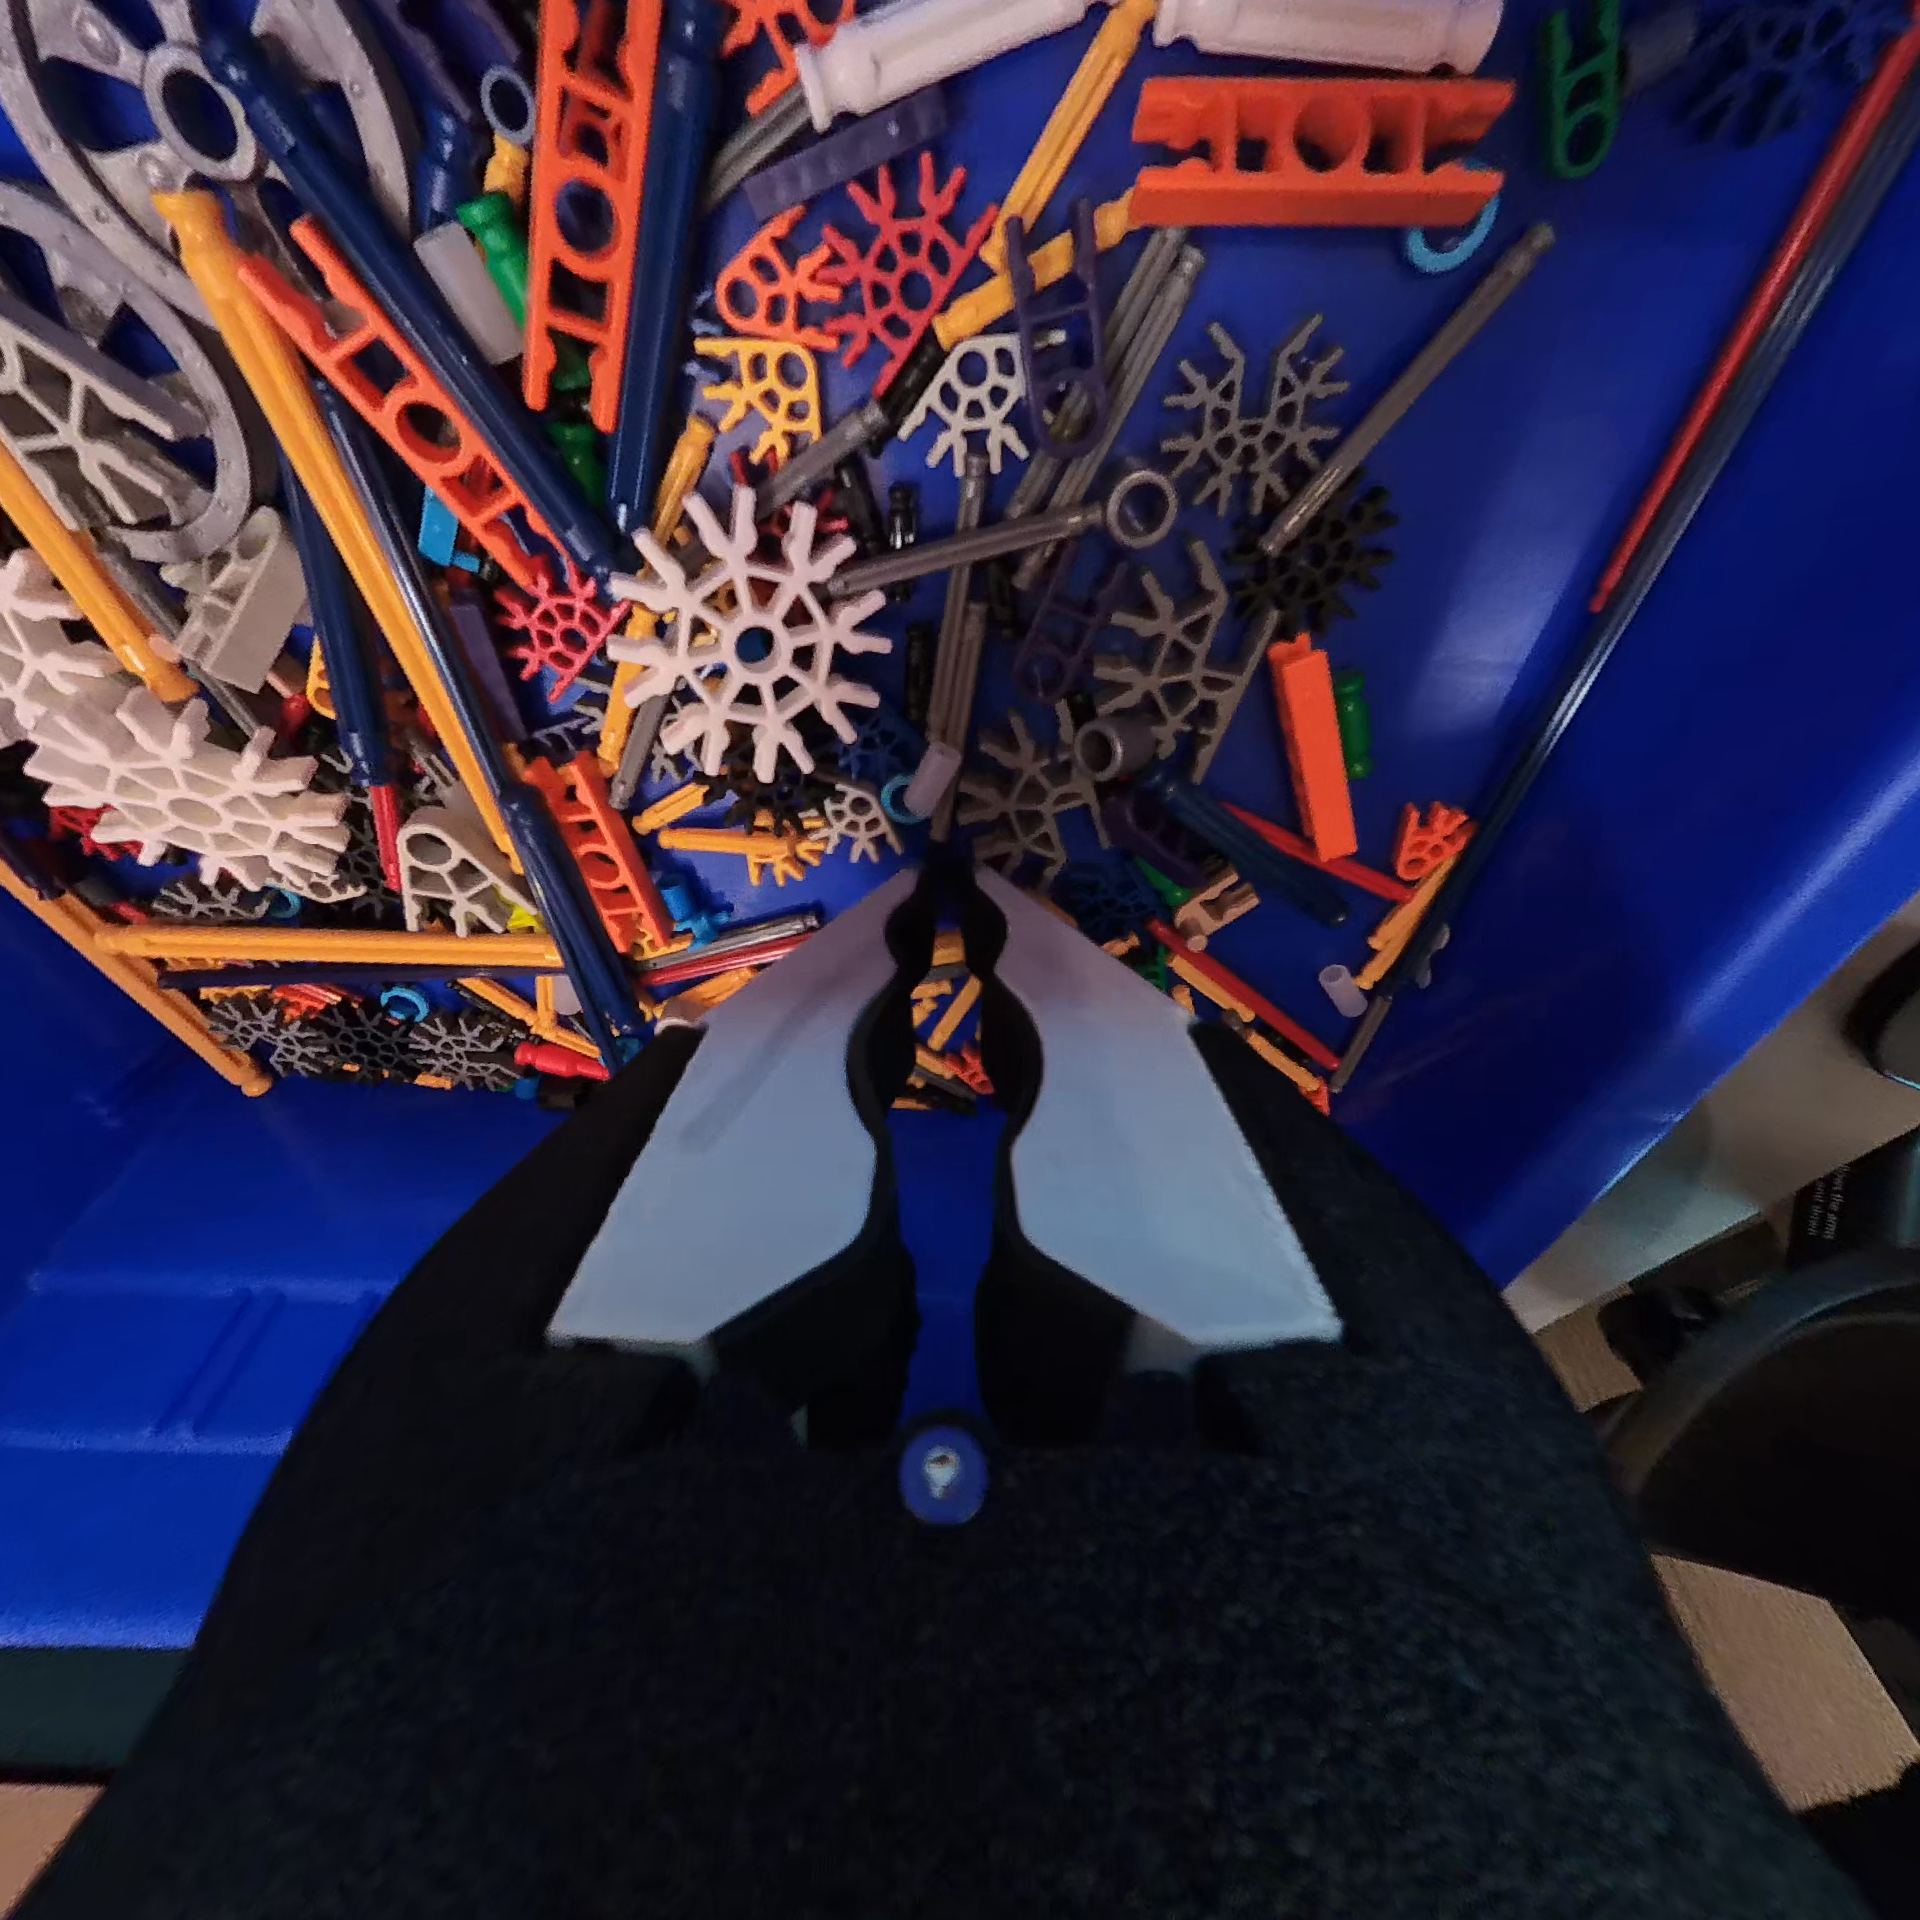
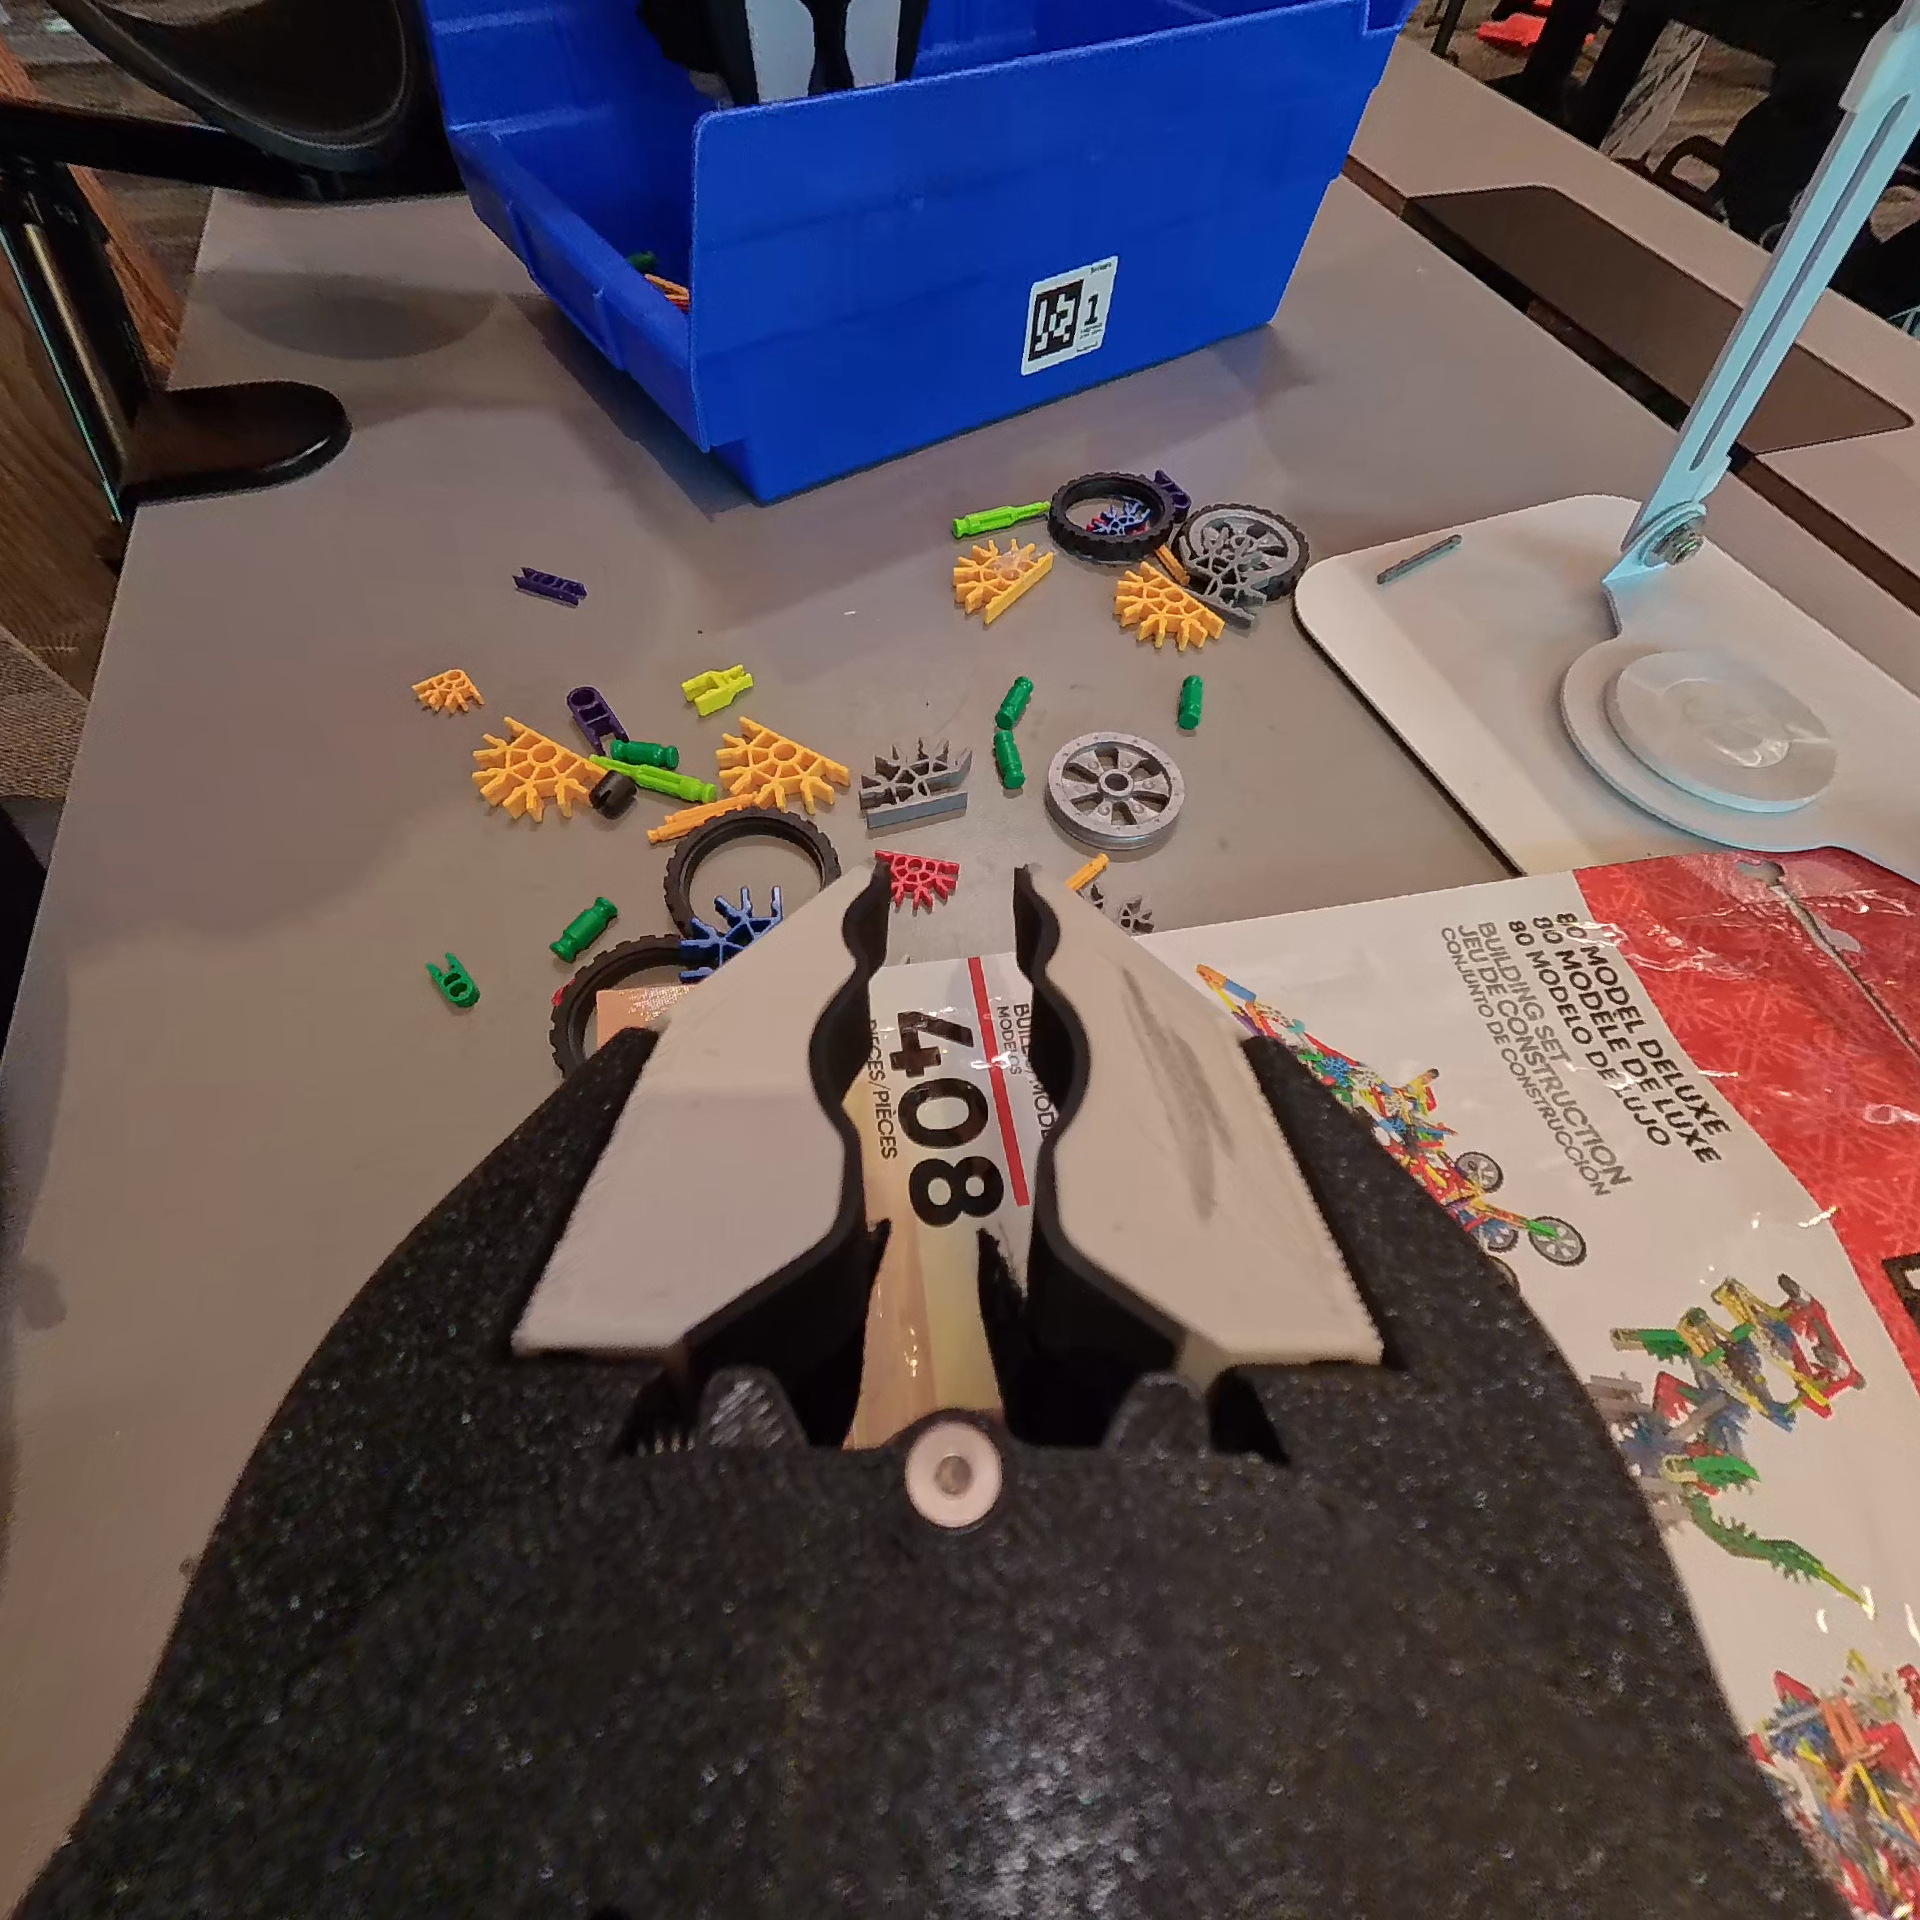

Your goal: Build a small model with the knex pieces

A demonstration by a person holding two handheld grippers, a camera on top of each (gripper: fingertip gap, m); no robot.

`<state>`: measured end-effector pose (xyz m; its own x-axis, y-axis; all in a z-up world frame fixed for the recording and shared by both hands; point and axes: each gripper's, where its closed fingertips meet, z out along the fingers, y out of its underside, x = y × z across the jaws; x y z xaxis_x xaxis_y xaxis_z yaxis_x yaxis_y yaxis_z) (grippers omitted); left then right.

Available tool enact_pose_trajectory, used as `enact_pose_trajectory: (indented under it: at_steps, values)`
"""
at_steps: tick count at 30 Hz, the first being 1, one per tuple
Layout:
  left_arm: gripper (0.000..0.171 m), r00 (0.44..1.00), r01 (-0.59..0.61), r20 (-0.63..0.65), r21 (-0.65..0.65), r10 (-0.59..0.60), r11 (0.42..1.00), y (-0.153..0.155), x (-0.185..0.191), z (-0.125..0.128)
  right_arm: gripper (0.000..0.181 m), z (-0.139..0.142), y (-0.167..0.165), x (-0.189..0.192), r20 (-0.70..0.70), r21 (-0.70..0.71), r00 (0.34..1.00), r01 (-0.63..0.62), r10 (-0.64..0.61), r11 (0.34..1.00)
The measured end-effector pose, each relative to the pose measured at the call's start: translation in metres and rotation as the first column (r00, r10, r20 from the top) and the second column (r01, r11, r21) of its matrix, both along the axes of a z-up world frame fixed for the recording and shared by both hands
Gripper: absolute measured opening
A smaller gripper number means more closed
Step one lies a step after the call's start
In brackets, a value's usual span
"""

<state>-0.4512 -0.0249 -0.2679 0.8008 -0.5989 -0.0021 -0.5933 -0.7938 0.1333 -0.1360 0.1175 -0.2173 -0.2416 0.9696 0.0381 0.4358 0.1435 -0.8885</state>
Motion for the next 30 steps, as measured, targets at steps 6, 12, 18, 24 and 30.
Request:
enact_pose_trajectory:
  at_steps: [6,12,18,24,30]
  values:
    - [0.001,1.0,0.005,-0.001,0.036,-0.005,0.999,0.004,0.0,0.002,0.022,0.001,0.0,0.0,-0.001,0.003,1.0,0.002,-0.002,1.0]
    - [0.001,1.0,0.004,0.001,0.158,-0.004,0.987,0.011,0.002,0.026,0.022,0.001,0.001,0.001,-0.002,0.007,1.0,0.002,-0.002,1.0]
    - [0.001,0.998,0.032,0.044,0.274,-0.045,0.961,0.006,0.044,0.066,0.022,0.002,0.0,0.001,-0.005,0.014,1.0,0.0,0.0,1.0]
    - [0.001,0.971,0.148,0.12,0.386,-0.209,0.91,0.004,0.16,0.075,0.021,0.004,-0.001,0.001,-0.009,0.017,1.0,-0.002,0.002,1.0]
    - [0.001,0.957,0.168,0.139,0.444,-0.254,0.88,0.006,0.237,0.033,0.021,0.005,-0.003,0.001,-0.014,0.019,1.0,-0.007,0.007,1.0]
